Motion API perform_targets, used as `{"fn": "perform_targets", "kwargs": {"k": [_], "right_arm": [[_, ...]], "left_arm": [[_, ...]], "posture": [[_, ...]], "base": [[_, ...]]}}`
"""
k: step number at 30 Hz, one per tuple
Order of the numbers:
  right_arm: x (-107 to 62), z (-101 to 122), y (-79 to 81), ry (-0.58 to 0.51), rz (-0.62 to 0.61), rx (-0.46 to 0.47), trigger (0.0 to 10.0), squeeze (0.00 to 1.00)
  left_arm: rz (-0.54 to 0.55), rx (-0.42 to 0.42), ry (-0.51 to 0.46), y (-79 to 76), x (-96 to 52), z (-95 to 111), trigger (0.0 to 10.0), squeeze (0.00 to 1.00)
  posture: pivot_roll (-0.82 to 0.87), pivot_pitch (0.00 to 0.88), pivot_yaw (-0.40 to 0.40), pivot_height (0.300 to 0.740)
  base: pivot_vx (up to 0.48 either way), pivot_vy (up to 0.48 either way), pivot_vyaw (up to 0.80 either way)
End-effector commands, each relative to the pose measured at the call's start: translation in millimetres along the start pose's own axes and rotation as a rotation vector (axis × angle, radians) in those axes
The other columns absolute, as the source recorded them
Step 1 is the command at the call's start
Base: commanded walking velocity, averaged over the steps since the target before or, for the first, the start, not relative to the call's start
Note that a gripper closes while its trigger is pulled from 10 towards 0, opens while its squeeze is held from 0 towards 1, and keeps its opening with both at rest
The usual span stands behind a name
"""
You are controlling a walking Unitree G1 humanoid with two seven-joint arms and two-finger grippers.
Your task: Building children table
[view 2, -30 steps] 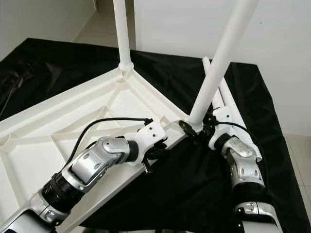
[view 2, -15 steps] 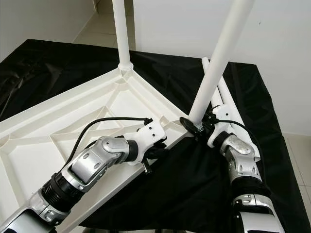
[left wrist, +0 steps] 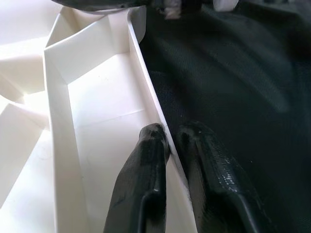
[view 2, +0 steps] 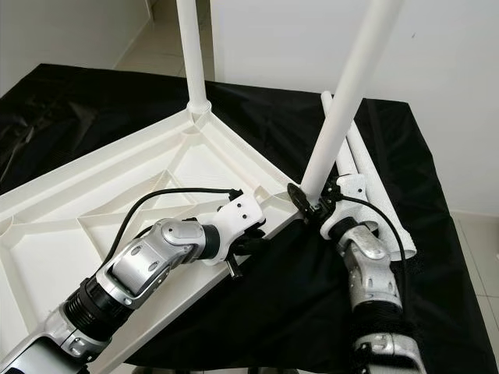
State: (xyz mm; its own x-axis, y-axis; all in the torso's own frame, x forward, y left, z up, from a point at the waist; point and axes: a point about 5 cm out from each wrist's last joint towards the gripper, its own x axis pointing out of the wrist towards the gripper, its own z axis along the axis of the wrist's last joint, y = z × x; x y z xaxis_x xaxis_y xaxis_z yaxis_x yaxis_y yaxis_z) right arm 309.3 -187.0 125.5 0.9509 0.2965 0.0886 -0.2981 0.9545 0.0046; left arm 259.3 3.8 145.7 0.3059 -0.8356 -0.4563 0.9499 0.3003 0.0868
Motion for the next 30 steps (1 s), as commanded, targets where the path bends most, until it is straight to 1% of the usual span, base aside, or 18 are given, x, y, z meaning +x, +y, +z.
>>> {"fn": "perform_targets", "kwargs": {"k": [1,3,5,6,7,8,9,11,12,14,17,19,22,23,27,30], "right_arm": [[6.1,0,19.9,0.021,-0.039,0.008,10.0,0.0],[6.5,2,23.6,0.018,-0.064,0.016,10.0,0.0],[7.0,2,27.0,0.024,-0.126,0.04,10.0,0.0],[7.1,3,28.8,0.027,-0.182,0.042,10.0,0.0],[7.1,3,28.8,0.027,-0.182,0.042,10.0,0.0],[6.9,5,31.1,0.023,-0.241,0.042,10.0,0.0],[6.9,5,31.1,0.023,-0.241,0.042,10.0,0.0],[7.0,8,37.8,0.017,-0.347,0.042,10.0,0.0],[7.0,8,37.8,0.017,-0.347,0.042,10.0,0.0],[7.2,9,42.8,0.015,-0.416,0.032,10.0,0.0],[7.1,9,44.5,0.012,-0.435,0.028,10.0,0.0],[7.8,11,50.6,0.015,-0.411,0.001,10.0,0.0],[6.6,12,49.7,0.015,-0.373,0.004,10.0,0.0],[5.1,13,48.0,0.014,-0.373,-0.002,10.0,1.0],[2.4,20,42.3,-0.023,-0.343,0.011,10.0,1.0],[2.4,18,39.7,-0.02,-0.343,0.007,10.0,1.0]], "left_arm": [[-0.147,-0.01,0.074,-20.5,11.1,-16,10.0,0.0],[-0.152,-0.007,0.074,-21.8,11.4,-16,10.0,0.0],[-0.155,-0.002,0.073,-23.4,11.0,-15,10.0,0.0],[-0.155,-0.003,0.068,-24.2,11.2,-15,10.0,0.0],[-0.155,-0.003,0.068,-24.2,11.2,-15,10.0,0.0],[-0.153,-0.007,0.062,-24.8,11.7,-14,10.0,0.0],[-0.153,-0.007,0.062,-24.8,11.7,-14,10.0,0.0],[-0.149,-0.016,0.053,-26.4,12.3,-12,10.0,0.0],[-0.149,-0.016,0.053,-26.4,12.3,-12,10.0,0.0],[-0.147,-0.021,0.049,-27.4,12.2,-12,10.0,0.0],[-0.146,-0.023,0.048,-27.6,12.0,-12,10.0,0.0],[-0.135,-0.031,0.041,-26.3,11.8,-11,10.0,0.0],[-0.126,-0.035,0.035,-24.6,12.0,-10,10.0,0.0],[-0.12,-0.036,0.032,-23.9,12.0,-9,10.0,0.0],[-0.103,-0.04,0.009,-20.4,13.7,-4,10.0,0.0],[-0.091,-0.031,0.018,-18.6,15.9,-4,10.0,0.0]], "posture": [[-0.06,0.123,-0.006,0.74],[-0.06,0.123,-0.006,0.74],[-0.06,0.131,-0.015,0.74],[-0.06,0.137,-0.021,0.74],[-0.06,0.137,-0.021,0.74],[-0.06,0.139,-0.025,0.74],[-0.06,0.139,-0.025,0.74],[-0.05,0.148,-0.038,0.74],[-0.05,0.148,-0.038,0.74],[-0.05,0.152,-0.047,0.74],[-0.05,0.152,-0.047,0.74],[-0.04,0.158,-0.061,0.74],[-0.04,0.16,-0.069,0.74],[-0.04,0.159,-0.075,0.74],[-0.04,0.142,-0.077,0.74],[-0.04,0.139,-0.072,0.74]], "base": [[0.0,0.0,0.0],[0.0,0.0,0.0],[0.0,0.0,0.0],[0.0,0.0,0.0],[0.0,0.0,0.0],[0.0,0.0,0.0],[0.0,0.0,0.0],[0.0,0.0,0.0],[0.0,0.0,0.0],[0.0,0.0,0.0],[0.0,0.0,0.0],[0.0,0.0,0.0],[0.0,0.0,0.0],[0.0,0.0,0.0],[0.0,0.0,0.0],[0.0,0.0,0.0]]}}
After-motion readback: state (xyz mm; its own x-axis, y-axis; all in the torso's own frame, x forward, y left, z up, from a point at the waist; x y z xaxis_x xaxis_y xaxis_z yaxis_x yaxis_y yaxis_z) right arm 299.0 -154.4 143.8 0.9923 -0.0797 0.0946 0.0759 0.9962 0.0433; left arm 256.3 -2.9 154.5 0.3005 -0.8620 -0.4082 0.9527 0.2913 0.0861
